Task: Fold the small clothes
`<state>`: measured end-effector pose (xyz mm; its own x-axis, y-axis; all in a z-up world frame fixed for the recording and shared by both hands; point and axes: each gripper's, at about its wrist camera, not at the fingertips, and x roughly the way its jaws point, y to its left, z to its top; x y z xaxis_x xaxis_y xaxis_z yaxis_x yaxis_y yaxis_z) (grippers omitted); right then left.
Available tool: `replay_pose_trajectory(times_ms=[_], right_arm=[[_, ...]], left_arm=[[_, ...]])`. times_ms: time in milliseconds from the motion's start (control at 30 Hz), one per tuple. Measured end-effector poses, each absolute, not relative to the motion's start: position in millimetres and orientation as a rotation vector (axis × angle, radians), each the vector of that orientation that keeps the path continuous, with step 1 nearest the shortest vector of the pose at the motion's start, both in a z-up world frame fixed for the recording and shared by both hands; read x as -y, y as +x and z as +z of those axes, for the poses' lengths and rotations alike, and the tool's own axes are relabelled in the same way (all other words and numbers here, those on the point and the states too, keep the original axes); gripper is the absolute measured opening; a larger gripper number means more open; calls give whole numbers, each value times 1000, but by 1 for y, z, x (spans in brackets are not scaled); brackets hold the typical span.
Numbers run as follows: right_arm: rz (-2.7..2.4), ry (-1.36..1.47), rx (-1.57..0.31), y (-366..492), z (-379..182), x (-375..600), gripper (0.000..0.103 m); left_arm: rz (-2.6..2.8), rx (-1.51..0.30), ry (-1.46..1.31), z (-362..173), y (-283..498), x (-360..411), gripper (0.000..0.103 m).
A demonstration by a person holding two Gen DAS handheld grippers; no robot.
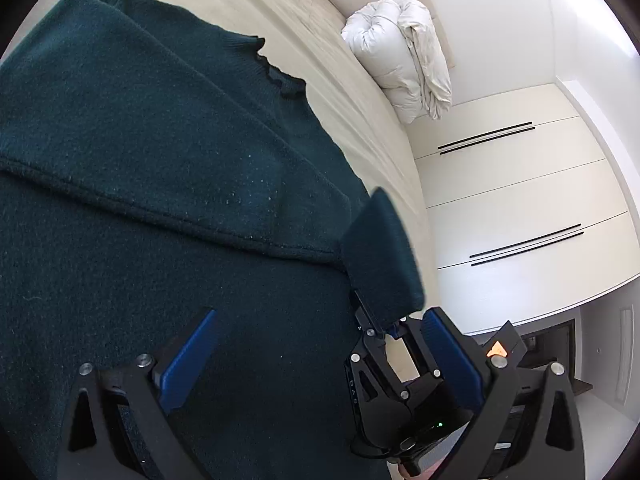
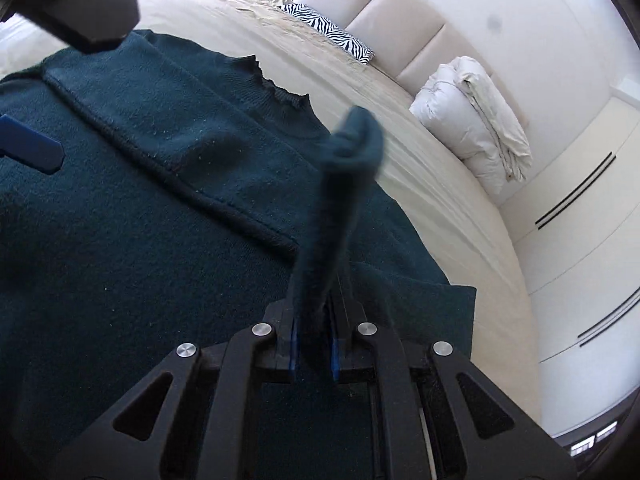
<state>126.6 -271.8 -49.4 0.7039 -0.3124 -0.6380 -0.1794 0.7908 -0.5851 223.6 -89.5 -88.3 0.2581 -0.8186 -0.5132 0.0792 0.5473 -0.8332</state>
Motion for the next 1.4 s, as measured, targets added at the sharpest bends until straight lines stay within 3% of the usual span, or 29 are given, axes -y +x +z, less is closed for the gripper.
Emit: replay_pose_trajectory(times_ms=[200, 400, 467, 500, 567, 600, 733, 833, 867, 900, 967, 1167, 1400], right_arm=[[-56, -691, -797, 122, -58, 271, 10], [-12, -483, -850, 113, -54, 297, 12], [-3, -367, -874, 112, -52, 310, 12], [2, -310, -880, 111, -50, 316, 12], [6, -213, -888, 111, -45, 326, 12], [9, -173, -890, 111, -43, 330, 12], [17, -101, -898, 106, -39, 338, 13], [63, -97, -910, 97, -38, 339, 25], [84, -88, -912, 93, -38, 341, 37], [99, -72, -907, 89, -36, 344, 56], [123, -19, -864, 75, -29, 352, 65], [144, 274, -863, 59, -20, 408, 65], [118, 472, -903, 65, -51, 435, 65]], left_arm=[[-735, -1223, -845, -104, 232, 108, 103], [-707, -1269, -826, -108, 237, 134, 102], [-698, -1287, -846, -111, 239, 142, 97], [-698, -1292, -843, -111, 240, 148, 93], [-717, -1319, -825, -113, 240, 160, 70], [-731, -1335, -824, -115, 239, 166, 66], [-738, -1340, -833, -120, 240, 173, 23], [-725, -1307, -819, -112, 246, 164, 9], [-729, -1296, -804, -107, 249, 161, 9], [-740, -1284, -785, -101, 251, 157, 8], [-746, -1244, -717, -86, 256, 148, 8], [-744, -1107, -538, -28, 270, 112, 8], [-810, -947, -239, 41, 263, 142, 8]])
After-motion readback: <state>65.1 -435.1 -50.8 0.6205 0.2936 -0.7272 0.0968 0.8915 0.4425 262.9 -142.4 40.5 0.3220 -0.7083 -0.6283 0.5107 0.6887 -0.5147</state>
